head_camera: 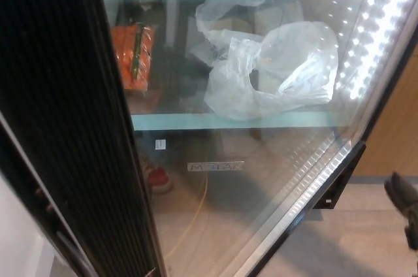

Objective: The robot stands in front of a refrigerator with an opened door and closes the door by swing its right hand at the door

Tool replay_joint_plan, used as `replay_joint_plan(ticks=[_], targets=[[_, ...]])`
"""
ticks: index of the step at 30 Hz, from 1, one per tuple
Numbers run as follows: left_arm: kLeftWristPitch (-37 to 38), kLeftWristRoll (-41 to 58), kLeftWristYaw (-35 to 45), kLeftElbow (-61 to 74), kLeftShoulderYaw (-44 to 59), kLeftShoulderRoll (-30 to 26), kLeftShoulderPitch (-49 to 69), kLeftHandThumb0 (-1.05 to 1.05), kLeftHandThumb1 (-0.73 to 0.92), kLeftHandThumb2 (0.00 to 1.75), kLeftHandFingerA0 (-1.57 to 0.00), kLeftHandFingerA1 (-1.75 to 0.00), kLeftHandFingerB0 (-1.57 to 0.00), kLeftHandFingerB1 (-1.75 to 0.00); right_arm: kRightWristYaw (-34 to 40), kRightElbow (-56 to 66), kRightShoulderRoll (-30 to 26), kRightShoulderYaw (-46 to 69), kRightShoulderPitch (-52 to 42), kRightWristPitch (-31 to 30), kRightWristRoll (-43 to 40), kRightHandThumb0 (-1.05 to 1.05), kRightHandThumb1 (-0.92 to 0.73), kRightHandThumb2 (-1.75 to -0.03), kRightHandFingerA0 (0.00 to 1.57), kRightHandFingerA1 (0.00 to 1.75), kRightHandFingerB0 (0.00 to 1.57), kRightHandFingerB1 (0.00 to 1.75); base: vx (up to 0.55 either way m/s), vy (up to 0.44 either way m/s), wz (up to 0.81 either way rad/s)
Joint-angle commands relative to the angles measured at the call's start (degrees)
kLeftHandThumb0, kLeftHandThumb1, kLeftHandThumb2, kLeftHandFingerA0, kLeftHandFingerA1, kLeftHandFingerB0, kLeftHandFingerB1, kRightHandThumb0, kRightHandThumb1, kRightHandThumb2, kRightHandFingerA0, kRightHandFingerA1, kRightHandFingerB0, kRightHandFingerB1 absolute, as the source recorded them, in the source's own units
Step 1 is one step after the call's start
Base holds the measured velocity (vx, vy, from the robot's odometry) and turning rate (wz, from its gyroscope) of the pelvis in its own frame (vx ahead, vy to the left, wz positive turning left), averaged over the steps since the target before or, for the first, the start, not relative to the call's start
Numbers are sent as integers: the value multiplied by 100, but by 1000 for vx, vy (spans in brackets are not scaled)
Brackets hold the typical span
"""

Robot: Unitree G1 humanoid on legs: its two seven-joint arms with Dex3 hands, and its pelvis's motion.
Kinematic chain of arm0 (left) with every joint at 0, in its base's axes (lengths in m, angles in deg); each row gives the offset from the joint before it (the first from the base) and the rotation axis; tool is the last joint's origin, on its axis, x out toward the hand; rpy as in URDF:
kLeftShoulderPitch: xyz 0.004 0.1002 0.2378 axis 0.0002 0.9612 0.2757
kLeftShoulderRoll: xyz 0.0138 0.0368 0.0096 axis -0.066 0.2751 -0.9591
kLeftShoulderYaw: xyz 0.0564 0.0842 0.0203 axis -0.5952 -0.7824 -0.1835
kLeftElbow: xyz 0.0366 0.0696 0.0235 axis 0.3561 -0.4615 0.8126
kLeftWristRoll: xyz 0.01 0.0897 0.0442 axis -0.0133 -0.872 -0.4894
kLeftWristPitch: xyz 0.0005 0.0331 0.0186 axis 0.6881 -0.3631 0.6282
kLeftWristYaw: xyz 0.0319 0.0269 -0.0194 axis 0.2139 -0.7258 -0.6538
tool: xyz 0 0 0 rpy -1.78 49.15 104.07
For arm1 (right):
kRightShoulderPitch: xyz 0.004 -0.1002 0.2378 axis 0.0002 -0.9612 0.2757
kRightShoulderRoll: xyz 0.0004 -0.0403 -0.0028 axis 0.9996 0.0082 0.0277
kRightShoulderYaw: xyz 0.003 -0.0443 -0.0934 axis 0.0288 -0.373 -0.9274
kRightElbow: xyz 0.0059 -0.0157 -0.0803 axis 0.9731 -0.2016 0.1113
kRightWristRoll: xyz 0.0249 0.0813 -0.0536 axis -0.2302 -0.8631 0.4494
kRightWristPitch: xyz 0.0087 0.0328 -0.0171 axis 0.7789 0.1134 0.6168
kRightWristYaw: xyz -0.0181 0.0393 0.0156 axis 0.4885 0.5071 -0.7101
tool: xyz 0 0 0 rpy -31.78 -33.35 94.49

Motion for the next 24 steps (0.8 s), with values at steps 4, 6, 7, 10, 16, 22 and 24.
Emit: replay_joint_plan(ticks=[4,6,7,10,16,22,24], targets=[[177,121,274,-254,73,-184,-32,-32,67,118,0,-48,0,-47,-80,2269,990,-541,-220,1859,1838,-105,-86,-71,0,58,0,39,0,0,0],[199,149,313,-271,95,-171,-62,-31,69,119,0,-47,0,-47,64,2432,1344,-645,-177,1904,2127,-94,-86,-74,0,78,0,34,0,0,0],[221,126,282,-291,82,-171,-74,-31,69,119,0,-47,0,-47,26,2495,1247,-1065,-278,1617,2034,-63,-80,-93,0,60,0,41,0,0,0],[102,183,316,-308,131,-135,-90,-31,67,118,0,-47,0,-47,283,2641,1632,-871,93,1994,2626,-72,-80,-92,0,86,0,68,0,0,0],[86,76,285,-337,57,-148,-86,-31,67,118,0,-47,0,-47,296,2509,1200,-1988,-43,1695,2901,-62,-61,-84,0,103,3,92,0,0,0],[117,59,294,-396,47,-150,-80,-31,68,118,0,-47,0,-47,369,2353,896,-2262,358,1634,3318,-58,-56,-71,0,95,2,87,0,0,0],[163,-4,285,-420,-6,-172,-93,-32,67,118,0,-48,0,-48,423,2393,843,-2419,219,1450,3619,-63,-55,-62,5,82,8,70,0,0,0]])
